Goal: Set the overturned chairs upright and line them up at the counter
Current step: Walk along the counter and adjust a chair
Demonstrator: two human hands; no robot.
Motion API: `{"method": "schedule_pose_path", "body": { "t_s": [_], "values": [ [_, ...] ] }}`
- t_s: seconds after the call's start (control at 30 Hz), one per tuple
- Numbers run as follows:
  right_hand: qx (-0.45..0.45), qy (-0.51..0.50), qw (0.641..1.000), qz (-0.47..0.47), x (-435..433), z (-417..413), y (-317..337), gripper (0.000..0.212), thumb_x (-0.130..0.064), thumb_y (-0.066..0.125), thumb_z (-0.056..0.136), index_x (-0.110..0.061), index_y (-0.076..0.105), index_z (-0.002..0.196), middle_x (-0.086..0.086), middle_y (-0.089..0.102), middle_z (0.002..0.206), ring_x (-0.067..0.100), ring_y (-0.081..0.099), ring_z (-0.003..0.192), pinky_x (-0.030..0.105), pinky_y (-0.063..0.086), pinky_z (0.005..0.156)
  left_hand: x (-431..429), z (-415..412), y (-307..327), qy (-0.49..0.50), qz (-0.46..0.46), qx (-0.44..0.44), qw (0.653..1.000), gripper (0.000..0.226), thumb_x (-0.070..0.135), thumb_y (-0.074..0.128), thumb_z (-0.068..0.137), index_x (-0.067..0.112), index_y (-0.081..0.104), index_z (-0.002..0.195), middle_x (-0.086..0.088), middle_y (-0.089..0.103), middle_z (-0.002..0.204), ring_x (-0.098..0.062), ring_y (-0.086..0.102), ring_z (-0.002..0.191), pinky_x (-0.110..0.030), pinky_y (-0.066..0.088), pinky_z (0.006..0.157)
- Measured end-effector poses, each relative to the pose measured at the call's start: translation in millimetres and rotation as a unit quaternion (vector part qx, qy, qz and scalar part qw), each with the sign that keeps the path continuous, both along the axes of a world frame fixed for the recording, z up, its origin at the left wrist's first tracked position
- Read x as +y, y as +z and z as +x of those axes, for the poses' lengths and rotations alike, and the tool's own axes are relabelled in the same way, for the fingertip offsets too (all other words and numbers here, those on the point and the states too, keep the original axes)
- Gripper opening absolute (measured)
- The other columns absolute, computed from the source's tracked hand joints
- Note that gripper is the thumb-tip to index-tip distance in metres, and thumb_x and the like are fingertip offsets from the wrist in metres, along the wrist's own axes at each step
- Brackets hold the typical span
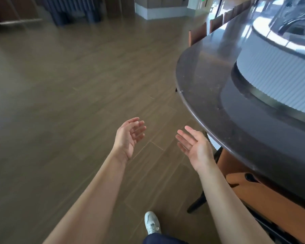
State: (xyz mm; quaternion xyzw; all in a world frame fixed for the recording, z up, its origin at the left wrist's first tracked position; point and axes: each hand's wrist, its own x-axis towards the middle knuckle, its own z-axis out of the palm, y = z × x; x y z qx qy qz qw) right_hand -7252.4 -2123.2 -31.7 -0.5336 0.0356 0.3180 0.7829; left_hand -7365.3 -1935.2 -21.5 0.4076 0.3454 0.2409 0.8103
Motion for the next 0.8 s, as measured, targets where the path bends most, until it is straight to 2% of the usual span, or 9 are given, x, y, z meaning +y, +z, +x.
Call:
{"method": "schedule_pose_path", "body": {
  "t_s": [0.07, 0.27, 0.43, 0.6, 0.8],
  "values": [
    [-0.002, 0.018, 1.0, -0.002, 23, 19, 2, 0.036, -0.028, 0.06, 0.087, -0.014, 0.065, 0.119, 0.011, 0.075, 0.107, 0.024, 0.072, 0.101, 0.037, 0.052, 0.087, 18, 15, 4, 0.011, -0.003, -0.003, 1.0, 0.02, 0.007, 0.048, 0.093, 0.011, 0.061, 0.107, -0.009, 0.07, 0.105, -0.024, 0.068, 0.092, -0.036, 0.052, 0.081],
    [-0.014, 0.071, 0.997, -0.024, 88, 71, 2, 0.03, -0.024, 0.05, 0.095, -0.015, 0.067, 0.119, 0.011, 0.075, 0.106, 0.025, 0.072, 0.1, 0.037, 0.052, 0.085, 64, 51, 6, 0.063, -0.025, -0.02, 0.998, 0.019, 0.006, 0.048, 0.093, 0.01, 0.061, 0.106, -0.01, 0.071, 0.104, -0.026, 0.068, 0.093, -0.036, 0.051, 0.082],
    [-0.006, 0.097, 0.995, -0.037, 129, 99, -2, 0.031, -0.023, 0.049, 0.095, -0.015, 0.065, 0.12, 0.011, 0.075, 0.107, 0.025, 0.072, 0.1, 0.036, 0.052, 0.085, 98, 71, 0, 0.069, -0.005, 0.015, 0.997, 0.018, 0.006, 0.048, 0.094, 0.01, 0.062, 0.105, -0.01, 0.07, 0.105, -0.024, 0.068, 0.091, -0.035, 0.052, 0.081],
    [0.004, 0.106, 0.993, -0.046, 177, 126, -10, 0.028, -0.022, 0.052, 0.095, -0.013, 0.065, 0.118, 0.011, 0.075, 0.106, 0.025, 0.072, 0.099, 0.037, 0.053, 0.084, 148, 92, -2, 0.093, -0.066, -0.021, 0.993, 0.02, 0.007, 0.045, 0.094, 0.006, 0.061, 0.107, -0.012, 0.071, 0.101, -0.026, 0.068, 0.091, -0.038, 0.052, 0.086],
    [-0.004, 0.1, 0.992, -0.074, 252, 152, -18, 0.031, -0.03, 0.047, 0.098, -0.013, 0.066, 0.114, 0.011, 0.075, 0.105, 0.024, 0.073, 0.096, 0.037, 0.053, 0.083, 218, 118, -10, 0.086, -0.034, 0.026, 0.995, 0.019, 0.003, 0.045, 0.093, 0.006, 0.063, 0.098, -0.011, 0.07, 0.097, -0.024, 0.067, 0.085, -0.034, 0.052, 0.077]
  ]
}}
